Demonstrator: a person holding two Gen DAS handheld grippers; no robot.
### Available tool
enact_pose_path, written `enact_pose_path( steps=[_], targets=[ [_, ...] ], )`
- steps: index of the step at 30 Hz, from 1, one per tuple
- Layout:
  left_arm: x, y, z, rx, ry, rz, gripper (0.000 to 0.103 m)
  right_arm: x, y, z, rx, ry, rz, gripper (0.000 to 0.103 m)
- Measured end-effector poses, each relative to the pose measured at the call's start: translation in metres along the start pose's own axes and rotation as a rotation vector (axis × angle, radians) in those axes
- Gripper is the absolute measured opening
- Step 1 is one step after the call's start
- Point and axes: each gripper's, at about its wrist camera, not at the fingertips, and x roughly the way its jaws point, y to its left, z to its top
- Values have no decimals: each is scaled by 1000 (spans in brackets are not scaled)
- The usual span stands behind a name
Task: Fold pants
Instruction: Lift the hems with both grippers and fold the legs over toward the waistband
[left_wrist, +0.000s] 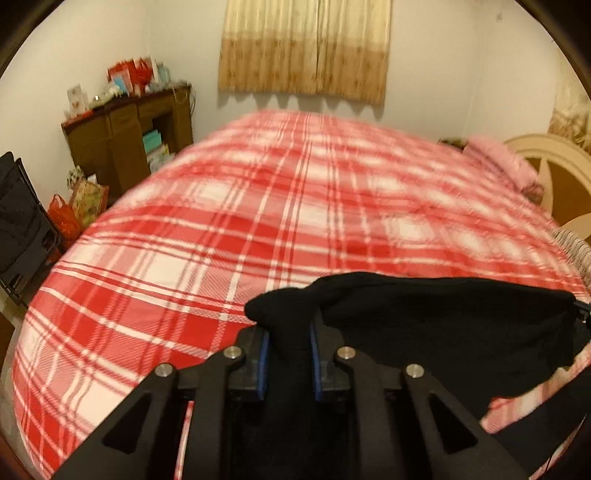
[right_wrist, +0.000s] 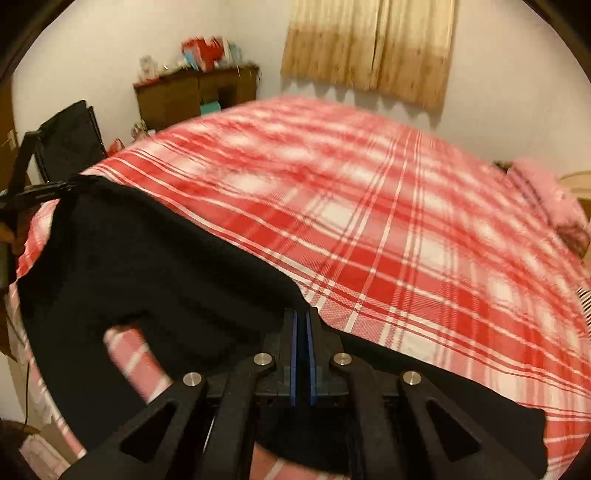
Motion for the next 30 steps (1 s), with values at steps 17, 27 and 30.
enact_pose_path(
  steps=[17,27,30],
  targets=[
    [-69,30,-134,-27,-84,30,29,-63,128,-156,-255,-65,-107,4],
    [-86,54,-179,-73,-127,92,90,-39,144,-210,-268,-17,-135,4],
    [-90,59,-179,-66,-102,110,92,-40,147,-210,-292,-14,-150,5]
  ],
)
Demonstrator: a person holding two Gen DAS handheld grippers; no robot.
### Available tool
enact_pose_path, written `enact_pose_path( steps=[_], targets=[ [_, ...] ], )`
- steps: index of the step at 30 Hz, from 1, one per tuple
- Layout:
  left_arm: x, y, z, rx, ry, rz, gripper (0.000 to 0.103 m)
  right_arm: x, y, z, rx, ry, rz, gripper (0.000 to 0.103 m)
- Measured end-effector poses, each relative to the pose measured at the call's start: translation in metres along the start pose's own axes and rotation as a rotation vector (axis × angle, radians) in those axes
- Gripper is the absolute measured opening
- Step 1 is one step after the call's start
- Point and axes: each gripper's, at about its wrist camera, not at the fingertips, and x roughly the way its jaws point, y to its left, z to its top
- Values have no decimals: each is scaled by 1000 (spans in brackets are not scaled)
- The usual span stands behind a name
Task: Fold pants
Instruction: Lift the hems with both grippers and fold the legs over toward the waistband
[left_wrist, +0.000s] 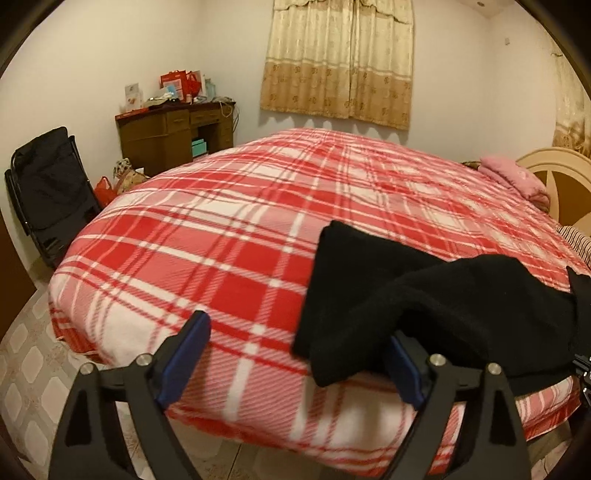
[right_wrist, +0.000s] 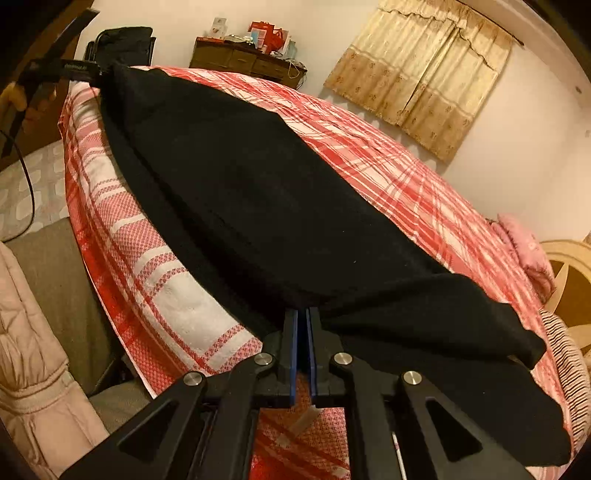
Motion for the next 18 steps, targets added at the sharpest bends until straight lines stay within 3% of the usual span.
enact_pose_path(
  steps=[6,9,12,16,18],
  targets=[
    [-7,-7,-1,148,5,47,97,-6,-7,2,-2,32,55,5],
    [-7,-6,4,195,22,21,97,-11,-18,8,77,35,150,5],
    [-8,-2,6,236,60,7,97,-21,-28,26,169,-26,262,5],
    [-14,3,-4,354,118,38,97,-23,-26,59,234,-103,322,5],
    [-22,11,-7,346,133,46,97,-14,-22,76,265,-122,365,5]
  ],
)
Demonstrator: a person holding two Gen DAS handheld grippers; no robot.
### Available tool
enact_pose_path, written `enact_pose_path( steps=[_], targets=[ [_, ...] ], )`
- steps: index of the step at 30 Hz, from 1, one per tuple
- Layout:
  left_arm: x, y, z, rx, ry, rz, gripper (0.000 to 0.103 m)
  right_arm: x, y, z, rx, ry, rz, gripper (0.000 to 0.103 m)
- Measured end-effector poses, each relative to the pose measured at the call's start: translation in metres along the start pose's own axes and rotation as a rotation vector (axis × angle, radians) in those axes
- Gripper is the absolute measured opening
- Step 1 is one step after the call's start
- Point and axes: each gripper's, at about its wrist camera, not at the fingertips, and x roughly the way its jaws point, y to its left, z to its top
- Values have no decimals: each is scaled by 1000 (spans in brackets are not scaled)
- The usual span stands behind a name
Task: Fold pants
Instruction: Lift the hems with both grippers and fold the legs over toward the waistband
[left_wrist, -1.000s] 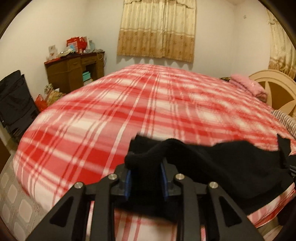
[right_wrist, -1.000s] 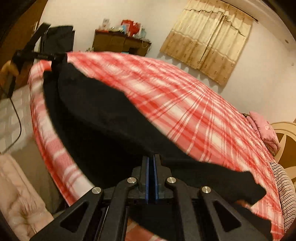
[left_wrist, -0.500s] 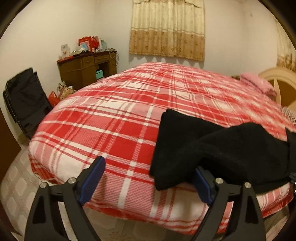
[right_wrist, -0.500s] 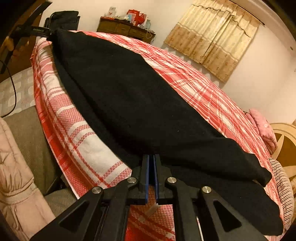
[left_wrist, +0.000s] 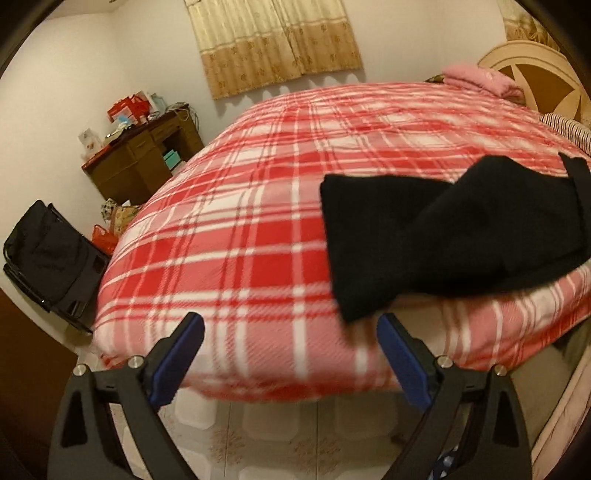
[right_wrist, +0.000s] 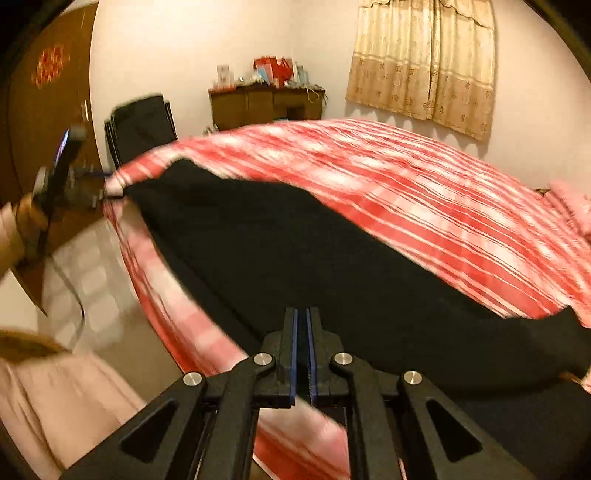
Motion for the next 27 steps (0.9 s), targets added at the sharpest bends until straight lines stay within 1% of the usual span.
enact_pose_path(
  steps=[1,3,5,7,8,10,12,13,15,17,18,20,22,23,24,25,26,27],
  targets=[
    [-3,5,-3,-28,5,-14,97,8,4,7,12,-6,15,5],
    [-11,16,-7,-129,14,-92,97,21,11,17,15,-15,37,5],
    [-17,24,-12,-277,8,-243,97,35,21,23,2,-24,43,5],
    [-14,20,-12,-378,16,-369,95,50,22,26,7,-13,28,5],
    [-11,16,-11,-402,22,-409,95,58,22,26,17,5,26,5],
    [-5,1,-3,-414,28,-471,91,68,20,19,27,55,11,5],
    [-1,-13,6,-406,7,-500,91,76,11,6,33,121,-40,5],
    [3,-18,11,-412,-10,-499,91,75,6,-2,45,136,-40,5],
    [12,-23,17,-456,-20,-502,91,65,-8,-13,94,117,20,5],
    [23,-22,22,-522,-21,-501,91,57,-16,-22,122,129,48,5],
    [26,-20,24,-561,-35,-506,90,54,-18,-27,125,129,55,5],
    [28,-13,28,-608,-53,-503,84,49,-15,-37,113,121,51,5],
    [31,-6,33,-629,-43,-458,68,48,-11,-42,93,110,31,5],
    [35,-6,38,-622,-33,-423,64,48,-8,-43,80,105,15,5],
    [38,-7,42,-588,-17,-355,58,48,-4,-41,64,106,-4,5],
    [38,-8,45,-558,-7,-307,55,49,0,-40,42,107,-25,5],
    [35,-9,48,-526,-2,-254,55,48,2,-40,28,107,-36,5],
    [30,-8,48,-510,7,-202,64,47,4,-41,9,105,-49,5]
  ],
)
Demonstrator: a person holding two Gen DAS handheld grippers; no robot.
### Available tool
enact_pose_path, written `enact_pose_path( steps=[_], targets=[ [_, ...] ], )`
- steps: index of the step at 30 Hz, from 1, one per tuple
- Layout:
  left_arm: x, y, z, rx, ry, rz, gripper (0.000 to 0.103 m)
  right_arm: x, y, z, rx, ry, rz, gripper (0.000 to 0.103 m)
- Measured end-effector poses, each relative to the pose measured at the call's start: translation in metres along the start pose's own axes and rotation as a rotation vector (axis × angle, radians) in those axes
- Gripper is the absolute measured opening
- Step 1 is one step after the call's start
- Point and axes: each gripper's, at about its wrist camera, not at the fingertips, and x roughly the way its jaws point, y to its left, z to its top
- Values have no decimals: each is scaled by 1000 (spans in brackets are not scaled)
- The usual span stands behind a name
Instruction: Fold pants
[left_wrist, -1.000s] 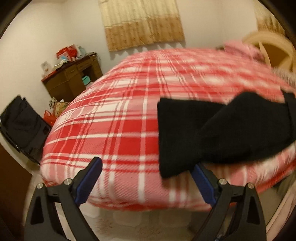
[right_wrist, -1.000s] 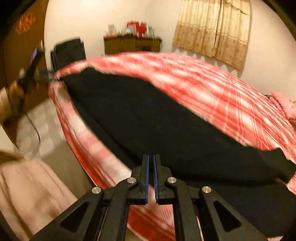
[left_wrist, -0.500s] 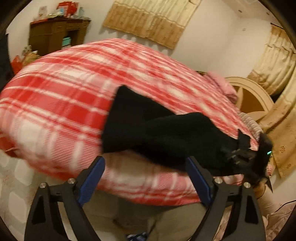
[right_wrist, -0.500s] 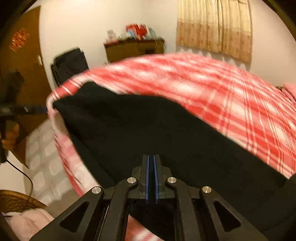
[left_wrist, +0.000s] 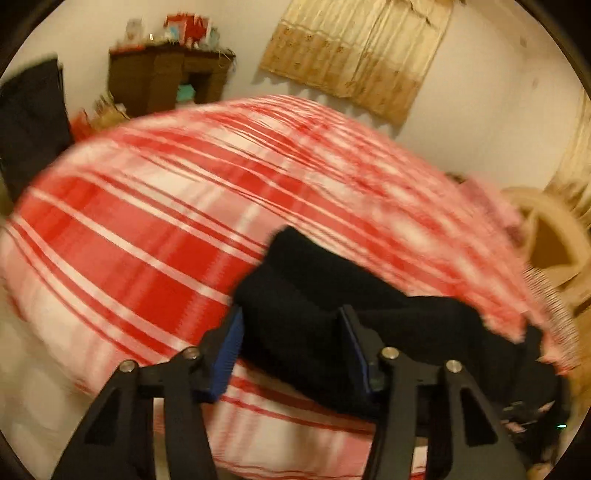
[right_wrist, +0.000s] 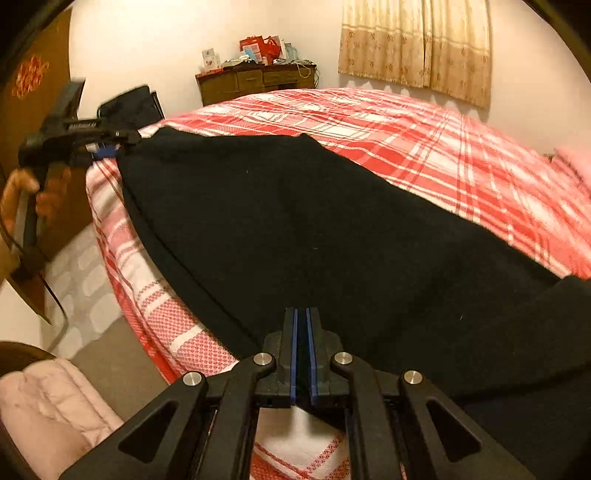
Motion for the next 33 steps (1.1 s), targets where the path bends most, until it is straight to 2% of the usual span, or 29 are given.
enact_pose_path(
  steps=[1,2,3,6,8,10,12,14,16,17,19,22,25,29,33],
  targets=[
    [-5,1,0,3,-2,40,77,-1,2,-1,-16,-3,-10,5],
    [-13,3,-1,5,-15,97,80,-2,2,-2,-27,-5,-14,5],
    [-22,5,-3,18,-36,161,81,-2,2,-1,-31,-9,-14,5],
    [-38,6,-6,59,-90,289,81,-7,-3,4,-12,-8,17,5],
    [-45,1,-9,92,-136,313,81,-16,-9,15,29,-33,88,5],
    [-46,-19,-11,150,-185,304,81,-35,-17,36,76,-122,151,5],
    [-38,-44,-16,212,-229,286,81,-43,-25,55,110,-174,190,6],
    [-20,-57,-16,241,-221,292,81,-41,-37,75,170,-196,240,18],
    [7,-65,-24,246,-165,315,81,-32,-55,90,255,-217,286,68],
    [19,-67,-31,237,-133,326,81,-27,-62,95,289,-228,300,74],
    [32,-69,-44,241,-104,358,82,-8,-79,108,357,-206,343,75],
    [29,-79,-63,309,-168,429,85,23,-85,129,361,-148,371,75],
    [22,-78,-68,279,-180,406,87,50,-76,137,327,-105,376,75],
    [21,-81,-78,336,-183,412,88,78,-53,126,312,-5,441,75],
    [20,-80,-78,308,-183,409,89,67,-27,108,217,7,434,75]
  ],
)
